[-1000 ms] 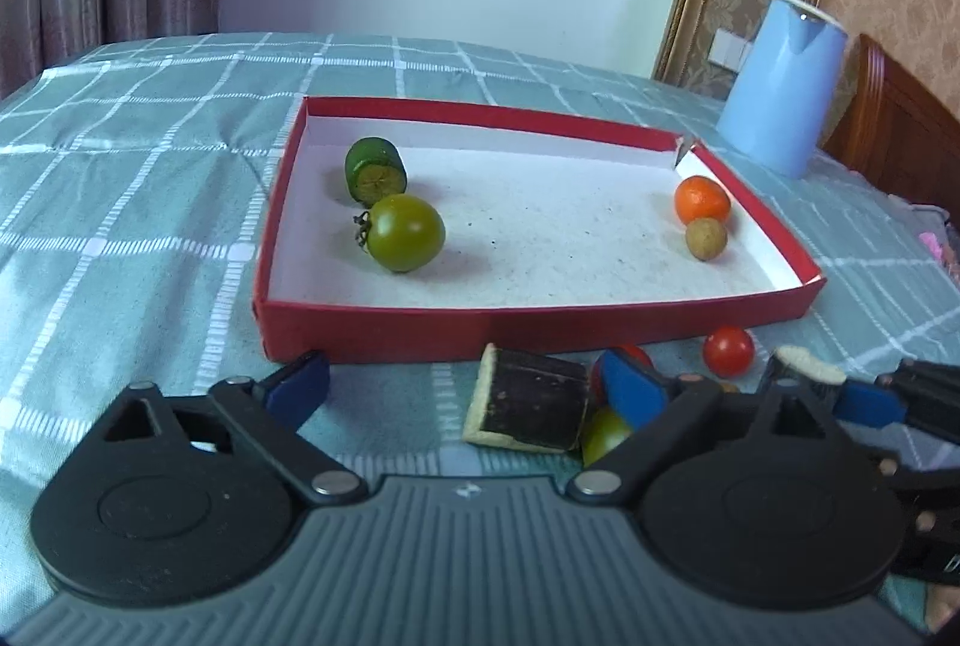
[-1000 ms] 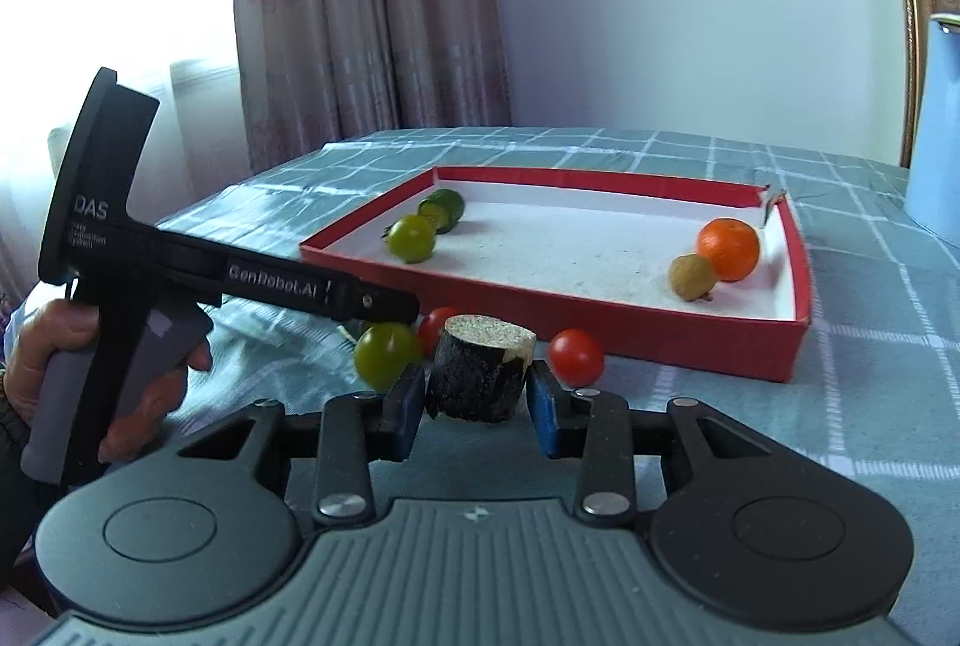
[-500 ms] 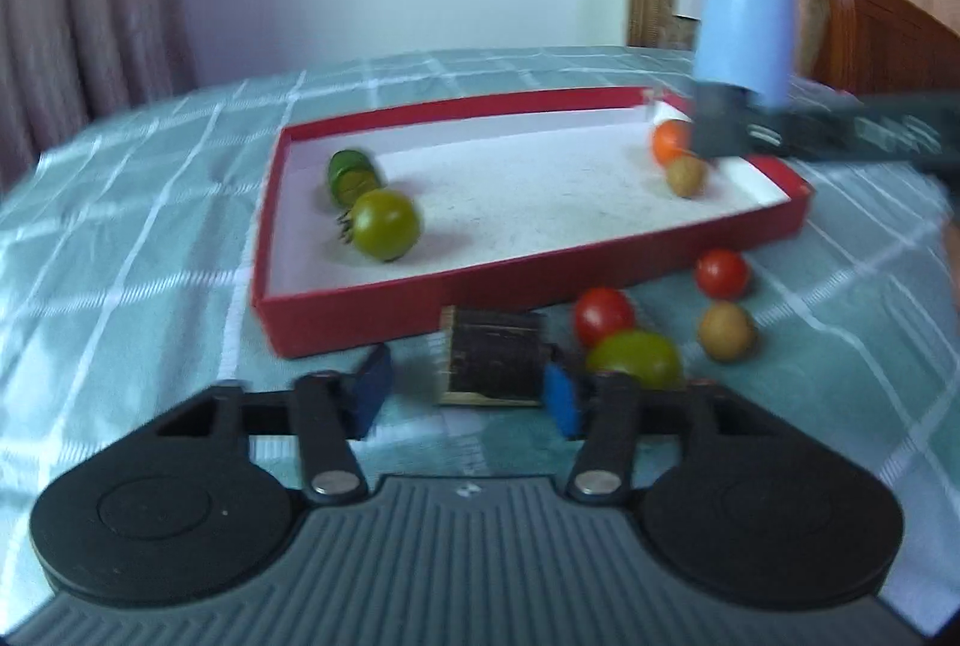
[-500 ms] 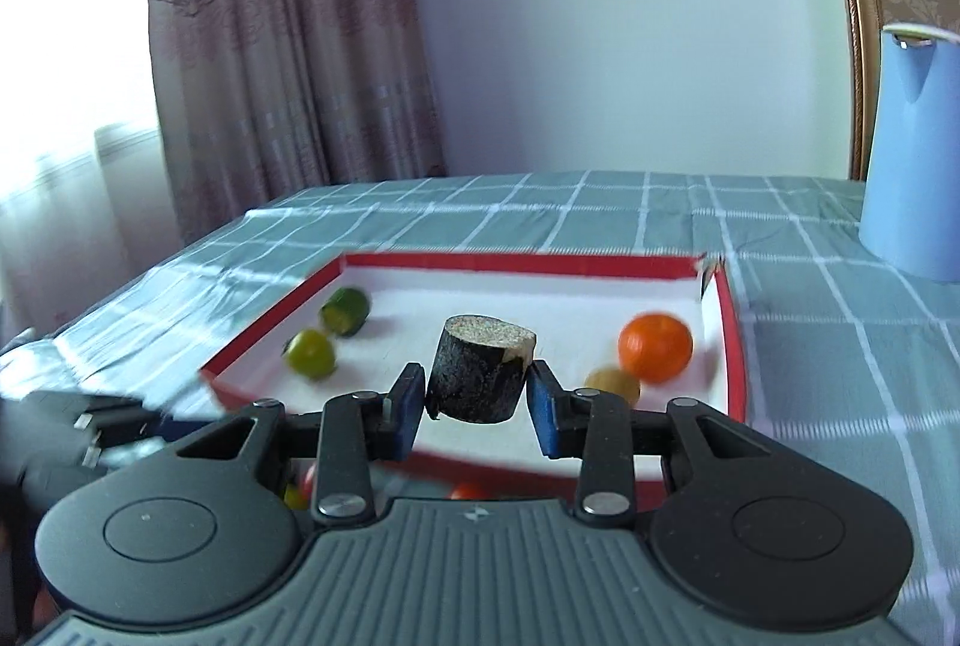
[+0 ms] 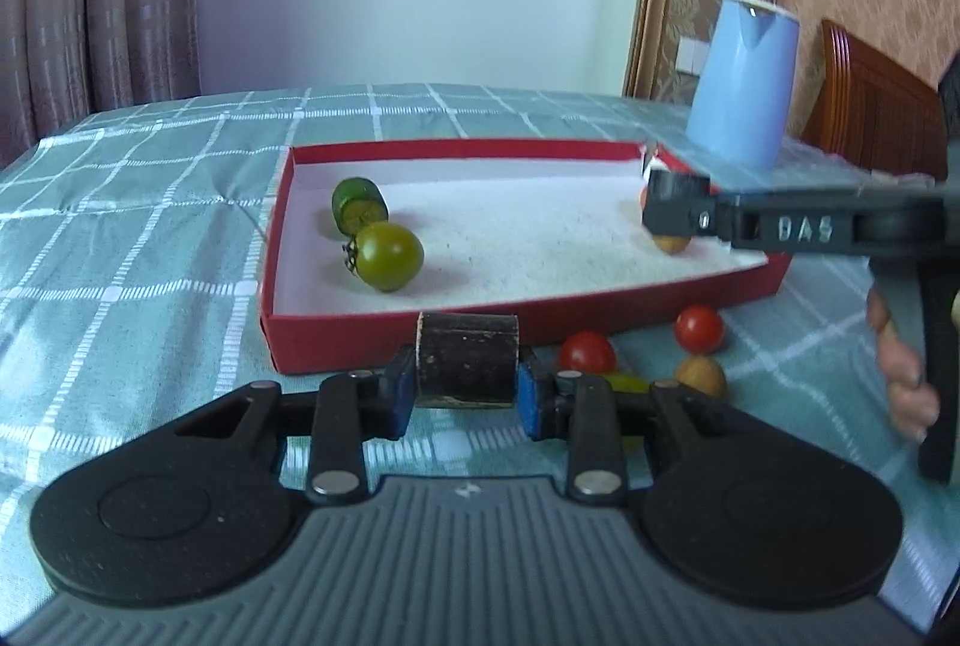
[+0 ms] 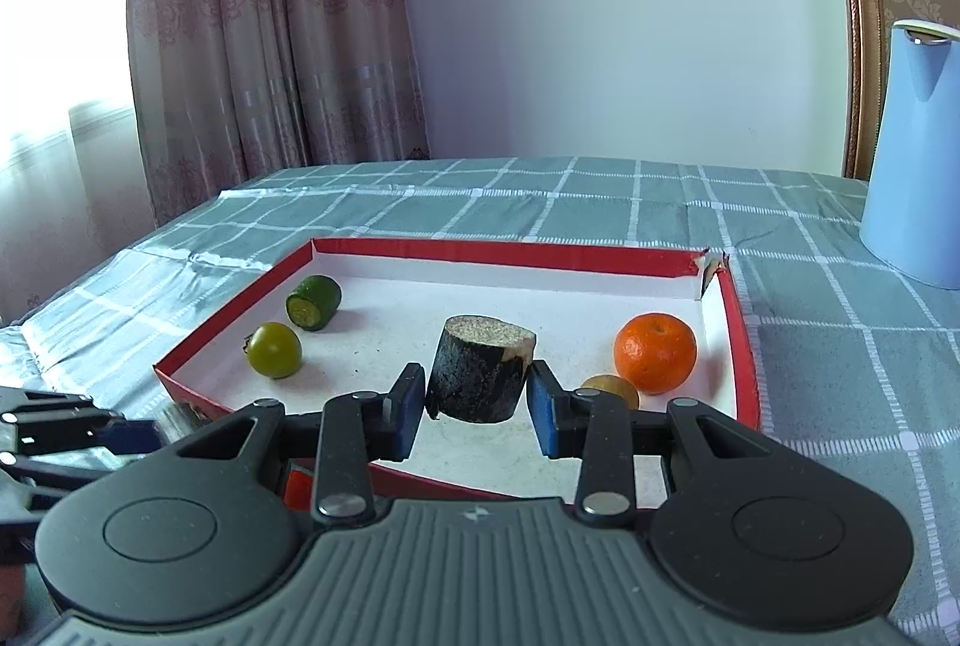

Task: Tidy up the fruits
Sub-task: 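Carry the dark piece into the tray while the left tool grasps another dark piece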

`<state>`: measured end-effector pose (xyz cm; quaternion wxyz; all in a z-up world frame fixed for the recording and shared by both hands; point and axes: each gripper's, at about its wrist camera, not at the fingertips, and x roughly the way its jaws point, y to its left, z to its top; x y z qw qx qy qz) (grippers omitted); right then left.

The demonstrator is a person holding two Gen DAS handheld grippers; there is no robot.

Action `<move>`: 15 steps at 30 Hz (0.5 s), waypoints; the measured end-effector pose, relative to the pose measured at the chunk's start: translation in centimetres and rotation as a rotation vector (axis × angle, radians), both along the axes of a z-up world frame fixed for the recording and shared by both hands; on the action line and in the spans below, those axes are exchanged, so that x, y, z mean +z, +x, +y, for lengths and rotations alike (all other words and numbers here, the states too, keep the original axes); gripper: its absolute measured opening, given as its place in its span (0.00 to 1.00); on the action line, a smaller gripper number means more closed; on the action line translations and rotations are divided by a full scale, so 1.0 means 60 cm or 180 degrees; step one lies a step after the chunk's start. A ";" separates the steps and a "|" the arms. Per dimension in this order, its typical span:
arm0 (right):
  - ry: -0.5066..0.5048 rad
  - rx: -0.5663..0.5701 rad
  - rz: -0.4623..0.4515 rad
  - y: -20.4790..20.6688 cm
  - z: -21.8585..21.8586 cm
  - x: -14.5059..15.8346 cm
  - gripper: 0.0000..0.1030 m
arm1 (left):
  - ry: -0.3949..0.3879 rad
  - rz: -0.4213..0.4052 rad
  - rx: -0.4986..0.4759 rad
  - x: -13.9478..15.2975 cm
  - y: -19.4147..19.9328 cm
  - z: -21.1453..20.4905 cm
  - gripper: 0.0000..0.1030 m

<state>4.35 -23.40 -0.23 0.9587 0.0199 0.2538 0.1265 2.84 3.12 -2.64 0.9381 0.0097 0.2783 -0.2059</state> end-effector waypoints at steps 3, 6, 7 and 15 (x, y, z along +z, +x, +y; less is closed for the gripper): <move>-0.0047 -0.0018 0.0000 0.003 0.003 -0.002 0.35 | -0.0152 0.0049 0.0001 0.012 0.009 0.002 0.29; -0.0110 -0.0022 0.0005 0.008 0.007 -0.005 0.34 | -0.0227 0.0040 0.0020 0.026 0.018 -0.001 0.29; -0.0134 -0.0021 0.0004 0.009 0.010 -0.005 0.34 | -0.0239 0.0011 0.0013 0.030 0.019 -0.004 0.29; -0.0336 -0.0021 0.0045 0.024 0.028 -0.017 0.31 | -0.0166 0.0000 0.0089 0.041 0.054 -0.031 0.29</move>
